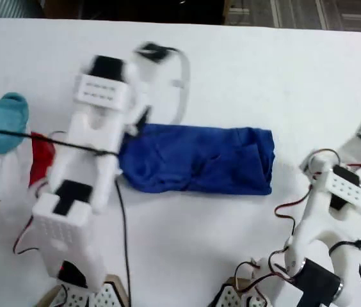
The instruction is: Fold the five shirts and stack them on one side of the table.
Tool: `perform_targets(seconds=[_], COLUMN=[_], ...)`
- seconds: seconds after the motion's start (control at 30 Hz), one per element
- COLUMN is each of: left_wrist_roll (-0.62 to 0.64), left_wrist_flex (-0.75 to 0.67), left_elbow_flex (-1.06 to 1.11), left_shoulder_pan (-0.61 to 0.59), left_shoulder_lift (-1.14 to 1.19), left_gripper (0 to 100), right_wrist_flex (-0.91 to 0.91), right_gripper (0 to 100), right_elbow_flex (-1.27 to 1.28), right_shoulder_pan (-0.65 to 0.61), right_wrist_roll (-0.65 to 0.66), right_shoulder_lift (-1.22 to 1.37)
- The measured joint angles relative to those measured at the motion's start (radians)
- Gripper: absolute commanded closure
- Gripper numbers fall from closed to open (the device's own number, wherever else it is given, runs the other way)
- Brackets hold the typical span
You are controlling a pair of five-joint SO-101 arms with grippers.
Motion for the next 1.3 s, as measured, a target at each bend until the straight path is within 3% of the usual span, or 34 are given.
perform_targets(seconds=[0.17, 0.4, 0.6, 0.97, 1.3], left_wrist_roll=[-0.063, -0.063, 0.061, 0.078, 0.081], left_wrist_flex=[-0.031, -0.295, -0.443, -0.419, -0.354], left_elbow_flex=[0.000, 0.000, -0.037, -0.428, -0.715], left_shoulder_pan=[0.193, 0.328, 0.381, 0.433, 0.480], left_shoulder_lift=[-0.021, -0.021, 0.092, 0.439, 0.606], left_gripper=[97, 97, 97, 97, 97], right_wrist_flex=[-0.015, -0.015, -0.015, -0.015, -0.015], right_gripper=[97.4, 97.4, 97.4, 97.4, 97.4], right_elbow_flex=[0.000, -0.034, -0.034, -0.034, -0.034], right_shoulder_pan=[0.084, 0.190, 0.192, 0.184, 0.186], right_wrist_roll=[-0.038, -0.041, -0.041, -0.041, -0.041], right_shoulder_lift=[0.000, 0.000, 0.000, 0.000, 0.000])
